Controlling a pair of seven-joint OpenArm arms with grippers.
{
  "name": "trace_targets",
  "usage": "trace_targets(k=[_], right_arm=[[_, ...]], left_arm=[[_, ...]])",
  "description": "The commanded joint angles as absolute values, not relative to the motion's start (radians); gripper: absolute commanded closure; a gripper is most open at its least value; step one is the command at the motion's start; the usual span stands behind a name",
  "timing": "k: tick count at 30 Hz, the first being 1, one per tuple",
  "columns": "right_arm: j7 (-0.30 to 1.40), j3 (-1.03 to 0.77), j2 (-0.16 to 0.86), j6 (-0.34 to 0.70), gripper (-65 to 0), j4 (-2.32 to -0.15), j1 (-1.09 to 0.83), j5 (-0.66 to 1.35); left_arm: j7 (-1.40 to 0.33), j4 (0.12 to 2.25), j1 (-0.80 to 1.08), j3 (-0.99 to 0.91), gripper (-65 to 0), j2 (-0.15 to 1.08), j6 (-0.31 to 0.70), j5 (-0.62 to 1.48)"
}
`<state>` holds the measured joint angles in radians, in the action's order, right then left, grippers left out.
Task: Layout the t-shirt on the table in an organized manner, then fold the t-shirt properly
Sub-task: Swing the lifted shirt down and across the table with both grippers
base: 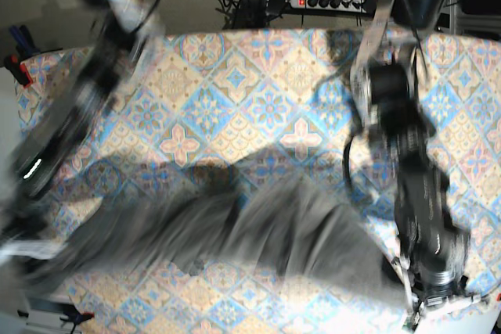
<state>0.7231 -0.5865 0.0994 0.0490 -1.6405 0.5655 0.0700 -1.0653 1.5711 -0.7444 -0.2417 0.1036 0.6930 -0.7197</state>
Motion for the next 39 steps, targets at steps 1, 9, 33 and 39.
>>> trace_targets(k=[1,9,33,39], right_arm=[[0.796,-0.573,0.104,0.081,0.0,-1.573,0.539,0.085],[0.739,-0.495,0.151,0.130,0.0,-1.612,0.383,0.087],[0.719,-0.417,0.148,0.131,0.0,-1.646,0.372,0.088],[0.720,-0.417,0.148,0.131,0.0,-1.656,0.372,0.088]], left_arm=[[-1.079,1.454,-0.725,-0.203,-2.8,0.131,0.698,-0.765],[-0.892,1.679,-0.334,-0.157,-2.8,0.102,0.698,-0.872],[-0.865,1.705,-0.343,-0.101,-2.7,0.035,0.698,-0.986],[-0.862,1.707,-0.343,-0.101,-2.7,0.036,0.698,-0.967]])
